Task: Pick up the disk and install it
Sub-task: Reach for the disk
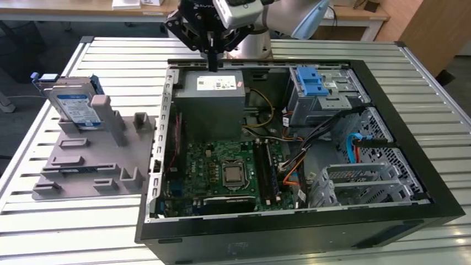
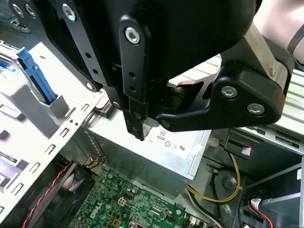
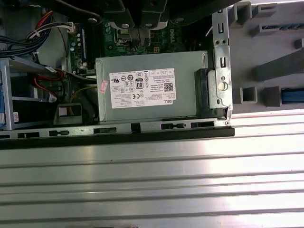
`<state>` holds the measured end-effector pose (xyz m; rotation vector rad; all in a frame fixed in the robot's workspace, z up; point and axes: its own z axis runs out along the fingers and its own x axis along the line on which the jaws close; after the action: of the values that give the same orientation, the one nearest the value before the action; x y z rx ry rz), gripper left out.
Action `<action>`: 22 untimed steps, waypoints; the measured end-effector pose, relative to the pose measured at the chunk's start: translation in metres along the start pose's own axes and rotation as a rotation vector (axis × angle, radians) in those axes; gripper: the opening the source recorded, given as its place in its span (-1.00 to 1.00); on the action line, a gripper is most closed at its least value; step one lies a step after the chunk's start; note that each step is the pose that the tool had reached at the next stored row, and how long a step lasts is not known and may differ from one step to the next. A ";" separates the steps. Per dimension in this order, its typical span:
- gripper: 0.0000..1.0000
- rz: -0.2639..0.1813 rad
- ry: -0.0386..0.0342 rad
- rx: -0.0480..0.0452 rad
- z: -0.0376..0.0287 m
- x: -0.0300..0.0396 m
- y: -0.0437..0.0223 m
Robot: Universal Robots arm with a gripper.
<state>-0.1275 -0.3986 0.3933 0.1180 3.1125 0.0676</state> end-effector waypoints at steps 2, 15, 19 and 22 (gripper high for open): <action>-0.79 0.000 0.0000 0.0000 0.0000 0.0013 0.0003; -0.79 0.000 0.0000 0.0001 0.0000 0.0140 0.0040; -0.79 0.000 0.0000 0.0001 0.0001 0.0169 0.0048; -0.79 0.000 0.0000 0.0000 0.0002 0.0192 0.0054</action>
<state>-0.1462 -0.3918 0.3928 0.1180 3.1125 0.0676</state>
